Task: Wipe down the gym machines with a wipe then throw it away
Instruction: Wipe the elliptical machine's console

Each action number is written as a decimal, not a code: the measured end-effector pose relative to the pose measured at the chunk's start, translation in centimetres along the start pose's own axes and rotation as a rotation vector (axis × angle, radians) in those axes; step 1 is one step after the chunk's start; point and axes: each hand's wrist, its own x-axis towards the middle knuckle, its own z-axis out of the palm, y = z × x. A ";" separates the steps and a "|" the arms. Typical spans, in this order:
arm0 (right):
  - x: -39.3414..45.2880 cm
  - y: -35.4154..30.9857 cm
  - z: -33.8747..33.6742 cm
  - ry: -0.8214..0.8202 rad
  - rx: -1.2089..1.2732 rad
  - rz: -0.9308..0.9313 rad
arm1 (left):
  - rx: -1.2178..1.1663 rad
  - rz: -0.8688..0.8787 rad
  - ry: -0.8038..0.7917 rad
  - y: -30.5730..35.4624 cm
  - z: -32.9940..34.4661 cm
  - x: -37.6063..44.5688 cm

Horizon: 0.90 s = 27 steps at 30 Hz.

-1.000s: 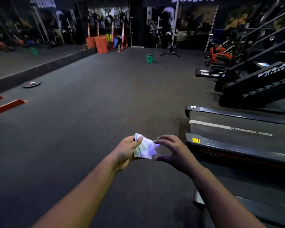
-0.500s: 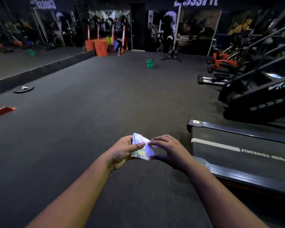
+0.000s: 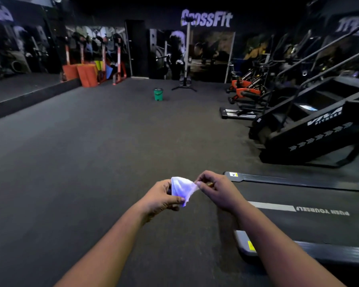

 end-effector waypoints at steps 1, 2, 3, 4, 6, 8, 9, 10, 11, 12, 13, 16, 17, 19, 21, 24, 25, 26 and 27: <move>1.1 0.6 0.0 -0.007 0.004 0.013 | 0.004 0.000 0.000 0.2 -0.7 1.5; 2.0 1.2 0.0 -0.013 -0.003 0.020 | 0.006 -0.001 -0.003 0.5 -1.3 2.8; 3.4 2.2 -0.1 -0.009 -0.001 0.030 | 0.003 -0.001 -0.005 0.7 -2.0 4.8; 4.2 3.0 -0.2 -0.003 -0.003 0.035 | 0.002 -0.001 -0.002 0.9 -2.4 6.2; 6.7 5.0 -0.3 0.028 -0.018 0.030 | -0.008 0.003 0.012 1.2 -3.1 9.9; 9.4 7.1 -0.2 0.056 -0.062 -0.017 | -0.025 0.009 0.034 1.4 -3.6 13.7; 10.7 8.0 -0.1 0.070 -0.092 -0.048 | -0.039 0.008 0.045 1.4 -3.7 15.4; 12.6 9.5 0.0 0.087 -0.121 -0.074 | -0.055 0.009 0.050 1.5 -3.9 18.0; 14.1 10.5 -0.1 0.102 -0.146 -0.087 | -0.075 0.004 0.048 1.7 -4.0 19.9; 15.6 11.8 -0.1 0.112 -0.168 -0.099 | -0.091 -0.002 0.040 2.1 -4.0 21.8; 17.5 13.4 -0.5 0.117 -0.188 -0.096 | -0.112 -0.009 0.035 2.5 -4.0 24.4; 22.1 17.3 -1.1 0.117 -0.222 -0.090 | -0.138 -0.060 0.023 3.4 -4.5 30.5; 23.4 18.4 -1.2 0.122 -0.214 -0.082 | -0.131 -0.073 0.008 3.7 -4.9 32.2; 26.4 20.9 -1.5 0.127 -0.187 -0.059 | -0.109 -0.083 -0.023 4.2 -5.7 36.0; 29.7 23.4 -2.1 0.131 -0.149 -0.040 | -0.091 -0.083 -0.049 4.7 -6.5 39.7; 33.2 26.0 -3.1 0.126 -0.103 -0.030 | -0.087 -0.076 -0.064 5.1 -7.3 44.0; 35.0 27.2 -3.5 0.124 -0.112 -0.027 | -0.084 -0.071 -0.076 5.2 -7.6 46.3; 36.2 28.0 -3.7 0.120 -0.121 -0.026 | -0.076 -0.070 -0.090 5.2 -7.9 47.9; 37.5 28.8 -3.8 0.123 -0.155 -0.026 | -0.064 -0.074 -0.100 5.2 -8.2 49.5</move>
